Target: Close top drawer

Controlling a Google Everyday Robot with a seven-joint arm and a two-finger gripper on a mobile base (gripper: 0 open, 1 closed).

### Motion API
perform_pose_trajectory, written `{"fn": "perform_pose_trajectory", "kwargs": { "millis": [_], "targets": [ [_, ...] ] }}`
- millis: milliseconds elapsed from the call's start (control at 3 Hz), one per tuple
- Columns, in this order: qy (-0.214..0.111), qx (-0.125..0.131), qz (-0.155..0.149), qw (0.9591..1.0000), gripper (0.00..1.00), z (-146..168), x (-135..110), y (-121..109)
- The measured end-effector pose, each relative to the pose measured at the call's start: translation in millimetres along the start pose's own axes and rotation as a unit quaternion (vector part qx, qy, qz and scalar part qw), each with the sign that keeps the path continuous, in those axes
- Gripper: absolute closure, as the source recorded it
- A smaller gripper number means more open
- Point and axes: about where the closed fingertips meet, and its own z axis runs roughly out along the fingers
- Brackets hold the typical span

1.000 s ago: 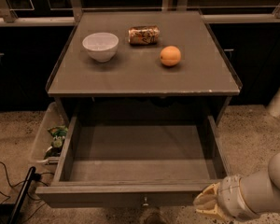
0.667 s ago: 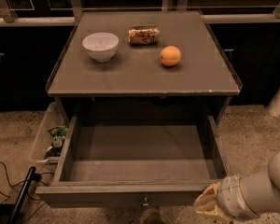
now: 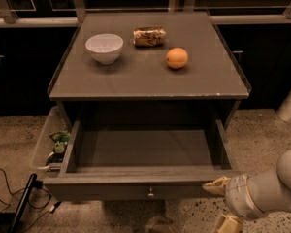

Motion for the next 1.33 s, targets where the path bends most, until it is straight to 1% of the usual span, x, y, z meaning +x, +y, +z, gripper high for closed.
{"fn": "perform_pose_trajectory", "kwargs": {
  "millis": [333, 667, 1000, 1333],
  "targets": [
    [-0.005, 0.035, -0.017, 0.9992, 0.19, -6, -12, -46],
    [-0.009, 0.075, -0.040, 0.9963, 0.42, -15, -32, -102],
    [-0.001, 0.113, -0.064, 0.9915, 0.65, -17, -47, -172],
    [0.004, 0.120, -0.063, 0.9908, 0.88, -11, -42, -190]
  ]
}}
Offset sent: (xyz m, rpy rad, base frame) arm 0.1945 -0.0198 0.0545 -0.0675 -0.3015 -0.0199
